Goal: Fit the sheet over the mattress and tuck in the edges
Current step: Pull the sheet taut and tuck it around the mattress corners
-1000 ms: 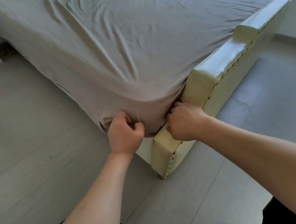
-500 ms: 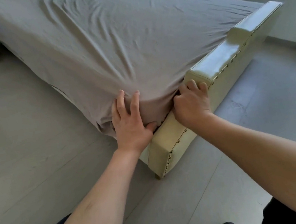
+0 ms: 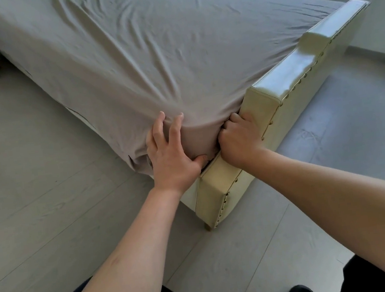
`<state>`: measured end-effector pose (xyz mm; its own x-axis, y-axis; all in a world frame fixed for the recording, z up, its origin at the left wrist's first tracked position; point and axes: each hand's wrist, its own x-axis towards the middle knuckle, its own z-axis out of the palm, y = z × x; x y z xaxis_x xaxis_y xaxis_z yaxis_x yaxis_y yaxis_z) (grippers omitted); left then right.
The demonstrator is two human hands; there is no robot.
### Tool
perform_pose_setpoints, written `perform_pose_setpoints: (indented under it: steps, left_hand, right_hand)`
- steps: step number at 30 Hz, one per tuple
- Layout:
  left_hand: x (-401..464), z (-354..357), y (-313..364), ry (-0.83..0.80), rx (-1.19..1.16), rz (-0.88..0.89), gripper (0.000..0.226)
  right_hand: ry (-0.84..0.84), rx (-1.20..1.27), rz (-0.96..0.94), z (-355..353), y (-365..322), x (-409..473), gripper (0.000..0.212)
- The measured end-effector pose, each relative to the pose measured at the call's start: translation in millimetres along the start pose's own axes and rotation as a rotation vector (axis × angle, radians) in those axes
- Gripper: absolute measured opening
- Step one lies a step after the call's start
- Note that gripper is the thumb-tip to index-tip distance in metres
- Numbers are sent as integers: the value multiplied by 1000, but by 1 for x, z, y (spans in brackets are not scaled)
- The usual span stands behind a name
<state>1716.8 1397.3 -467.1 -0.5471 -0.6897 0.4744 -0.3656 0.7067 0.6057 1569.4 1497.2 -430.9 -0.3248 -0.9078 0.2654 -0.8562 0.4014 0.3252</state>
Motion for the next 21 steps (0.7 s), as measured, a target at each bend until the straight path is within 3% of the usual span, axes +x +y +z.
perform_pose_setpoints:
  steps: [8, 14, 16, 18, 21]
  left_hand:
    - [5, -3, 4, -75, -30, -16, 106]
    - [-4, 1, 4, -20, -103, -70, 126]
    - [-10, 5, 2, 24, -177, -249, 137]
    - [-13, 9, 2, -31, -260, -526, 143]
    - [-6, 17, -9, -130, -599, -749, 125]
  right_hand:
    - [55, 112, -163, 23, 5, -9, 10]
    - [-2, 64, -151, 12, 8, -12, 9]
    - [29, 37, -74, 6, -1, -25, 7]
    - [49, 10, -25, 6, -13, -35, 13]
    - [3, 32, -11, 7, -23, -39, 30]
